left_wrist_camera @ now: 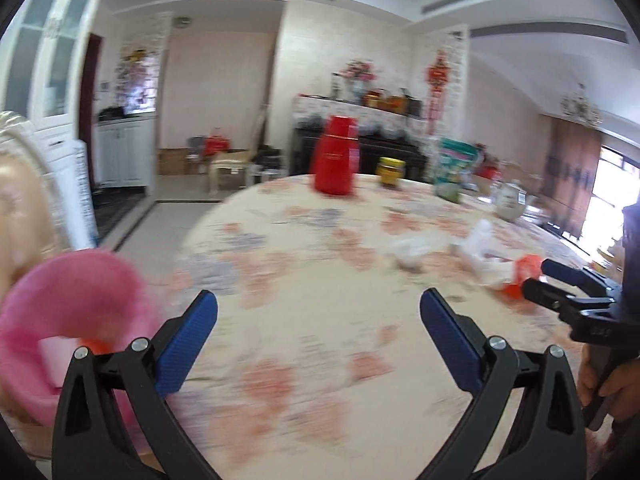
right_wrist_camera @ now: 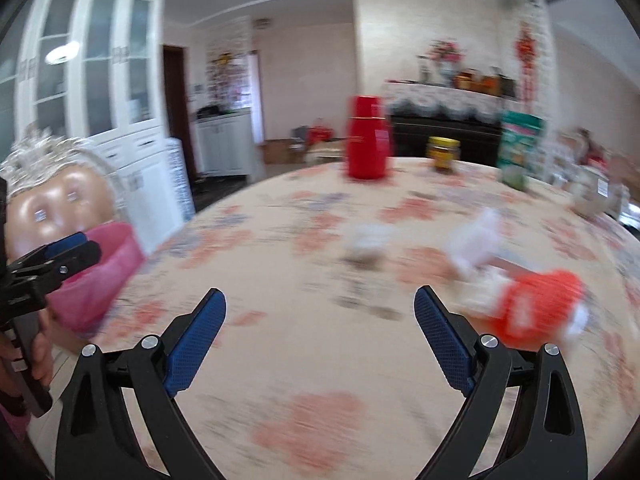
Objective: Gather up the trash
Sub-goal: 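Move both open tools back over the table, then grasp the orange foam net with the right tool while the left tool grasps crumpled tissue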
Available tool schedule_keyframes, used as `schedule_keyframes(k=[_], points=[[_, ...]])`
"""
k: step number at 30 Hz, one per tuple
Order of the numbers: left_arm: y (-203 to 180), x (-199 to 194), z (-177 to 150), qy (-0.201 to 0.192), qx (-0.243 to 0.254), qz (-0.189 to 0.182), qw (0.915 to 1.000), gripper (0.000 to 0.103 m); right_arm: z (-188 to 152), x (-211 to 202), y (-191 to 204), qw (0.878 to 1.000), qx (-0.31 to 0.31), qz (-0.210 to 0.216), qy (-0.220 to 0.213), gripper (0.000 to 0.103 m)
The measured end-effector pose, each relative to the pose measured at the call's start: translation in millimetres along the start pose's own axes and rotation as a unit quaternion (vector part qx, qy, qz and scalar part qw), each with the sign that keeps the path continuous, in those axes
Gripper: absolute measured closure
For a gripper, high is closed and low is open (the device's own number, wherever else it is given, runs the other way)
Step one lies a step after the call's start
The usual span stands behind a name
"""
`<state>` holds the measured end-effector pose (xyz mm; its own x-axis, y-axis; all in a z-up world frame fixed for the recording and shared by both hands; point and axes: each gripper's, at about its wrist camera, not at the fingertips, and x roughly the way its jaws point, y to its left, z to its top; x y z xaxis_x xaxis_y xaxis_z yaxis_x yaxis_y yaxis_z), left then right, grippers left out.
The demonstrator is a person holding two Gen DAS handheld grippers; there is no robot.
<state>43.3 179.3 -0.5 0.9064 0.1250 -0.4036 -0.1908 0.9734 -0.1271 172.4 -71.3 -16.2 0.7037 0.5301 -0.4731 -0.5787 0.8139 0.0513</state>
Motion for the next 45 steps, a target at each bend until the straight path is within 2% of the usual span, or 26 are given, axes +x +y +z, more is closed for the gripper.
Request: schedule_keyframes(k=[4,9,12,17,21,26,30,31,33,34,37,39,42,45], points=[[-57.6,33.1,3.7,0.017,0.003,-0.042,0.9990,0.005,-10.9,-15.5,-62.2,0.997,0.031,-0.068,0.000,0.014],[-113.2,66.5,11.7,0.024,0.009,-0.069,0.9973,0.005,-22.4,-23.8,-131.5,0.989,0.078,-0.128,0.009,0.014],[-151.9,94.6,14.8,0.032,0.041,-0.073,0.9960,0.005,-24.9,-19.3,-163.4,0.983,0.110,-0.146,0.016,0.014],[-193.5,140.2,7.9,0.056,0.077,-0.080,0.9922,0.005,-20.4,2.6,-195.6,0.975,0.156,-0.153,0.029,0.014],[-202.4,165.6,4.5,0.061,0.067,-0.078,0.9928,0.006,-12.9,31.0,-199.3,0.973,0.164,-0.155,0.047,0.014],[-189.6,170.4,1.8,0.046,0.059,-0.068,0.9949,0.007,-9.0,62.4,-193.8,0.968,0.173,-0.169,0.073,0.014],[-172.0,169.0,-0.5,0.047,0.045,-0.075,0.9950,0.008,-14.9,84.0,-188.1,0.963,0.160,-0.194,0.093,0.015],[-168.6,167.1,0.1,0.046,0.039,-0.078,0.9951,0.008,-16.6,88.3,-190.1,0.963,0.165,-0.186,0.105,0.017],[-162.9,164.8,1.6,0.041,0.028,-0.077,0.9958,0.008,-17.1,84.9,-194.7,0.964,0.172,-0.180,0.097,0.035],[-162.8,164.3,2.0,0.040,0.027,-0.078,0.9958,0.008,-17.8,82.5,-195.7,0.963,0.172,-0.183,0.096,0.038],[-166.2,162.4,1.2,0.042,0.029,-0.088,0.9948,0.008,-20.9,75.8,-197.5,0.966,0.166,-0.173,0.098,0.068],[-170.1,161.6,-0.2,0.042,0.038,-0.091,0.9943,0.008,-21.3,69.2,-196.1,0.970,0.151,-0.168,0.093,0.082],[-175.9,157.8,-1.0,0.034,0.053,-0.092,0.9938,0.008,-19.3,56.3,-192.9,0.976,0.137,-0.147,0.088,0.083],[-179.7,157.9,0.4,0.036,0.050,-0.100,0.9931,0.008,-16.3,38.5,-188.9,0.978,0.126,-0.147,0.074,0.083]])
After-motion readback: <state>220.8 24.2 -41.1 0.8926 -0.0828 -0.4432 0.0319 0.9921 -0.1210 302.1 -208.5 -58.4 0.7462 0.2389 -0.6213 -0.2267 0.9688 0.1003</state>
